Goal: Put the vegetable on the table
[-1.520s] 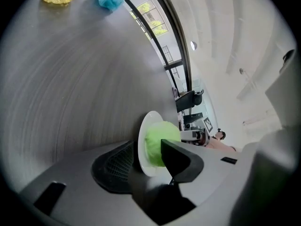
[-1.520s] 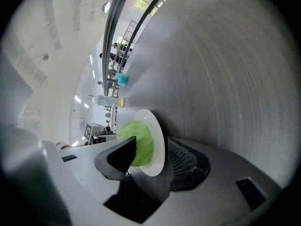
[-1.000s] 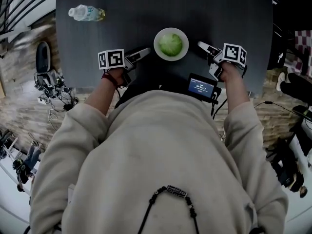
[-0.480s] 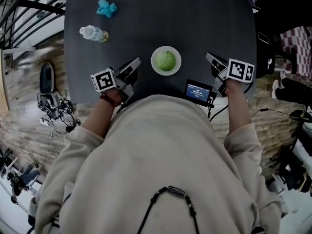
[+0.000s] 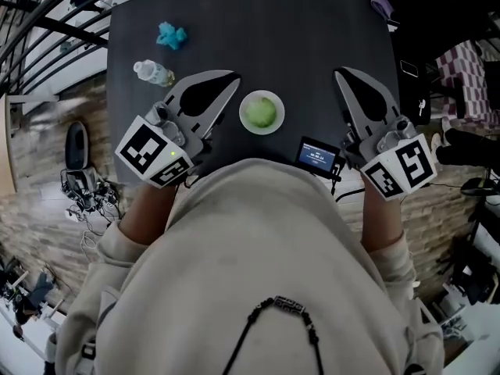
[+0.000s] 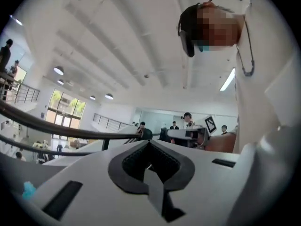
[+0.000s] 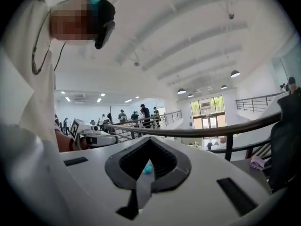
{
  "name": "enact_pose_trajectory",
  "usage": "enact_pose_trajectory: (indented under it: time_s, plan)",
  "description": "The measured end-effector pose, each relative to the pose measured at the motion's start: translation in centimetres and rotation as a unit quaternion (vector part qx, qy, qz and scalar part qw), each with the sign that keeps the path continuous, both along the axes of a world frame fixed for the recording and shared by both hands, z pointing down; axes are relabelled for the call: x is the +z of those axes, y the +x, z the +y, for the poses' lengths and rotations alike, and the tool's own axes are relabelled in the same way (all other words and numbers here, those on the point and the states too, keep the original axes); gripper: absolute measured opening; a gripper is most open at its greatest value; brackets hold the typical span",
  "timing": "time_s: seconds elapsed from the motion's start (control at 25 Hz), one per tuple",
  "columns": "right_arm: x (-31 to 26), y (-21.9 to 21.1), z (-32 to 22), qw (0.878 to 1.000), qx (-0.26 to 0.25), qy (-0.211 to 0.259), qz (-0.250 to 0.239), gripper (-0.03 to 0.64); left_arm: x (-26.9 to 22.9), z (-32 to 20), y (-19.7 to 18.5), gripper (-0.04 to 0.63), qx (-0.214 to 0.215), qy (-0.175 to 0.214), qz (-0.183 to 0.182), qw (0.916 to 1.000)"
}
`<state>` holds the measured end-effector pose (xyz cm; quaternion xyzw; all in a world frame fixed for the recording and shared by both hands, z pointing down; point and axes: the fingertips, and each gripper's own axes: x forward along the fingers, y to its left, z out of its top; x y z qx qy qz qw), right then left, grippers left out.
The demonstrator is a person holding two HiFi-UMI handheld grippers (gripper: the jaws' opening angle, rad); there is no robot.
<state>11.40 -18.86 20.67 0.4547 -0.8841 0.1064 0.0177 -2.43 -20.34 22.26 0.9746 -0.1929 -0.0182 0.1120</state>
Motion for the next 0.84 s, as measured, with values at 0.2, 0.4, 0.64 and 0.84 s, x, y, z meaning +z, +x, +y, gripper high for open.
enact_pose_trajectory:
  time_s: [0.2, 0.4, 0.64, 0.84]
  plan:
    - [-2.5, 0.8, 0.3, 1.0, -0.007, 0.018, -0.012, 0.014, -5.3, 0.1, 1.9, 0.005, 0.012, 0.046, 0.039, 0.9981]
    - [-2.5, -0.4, 1.1, 1.0, -0.014, 0.018, -0.004, 0.014, -5.9, 0.9, 1.6, 0.005, 0.011, 0.059, 0.034, 0.9976]
    - [-2.8, -0.3, 0.4, 1.0, -0.021, 0.012, -0.008, 0.014, -5.8, 0.5, 1.4, 0.005, 0.007, 0.058, 0.026, 0.998]
    - [-3.0, -1.0, 0.7, 0.999, -0.026, 0.007, -0.032, 0.014, -5.2, 1.0, 0.2, 0.005, 0.002, 0.046, 0.025, 0.9986]
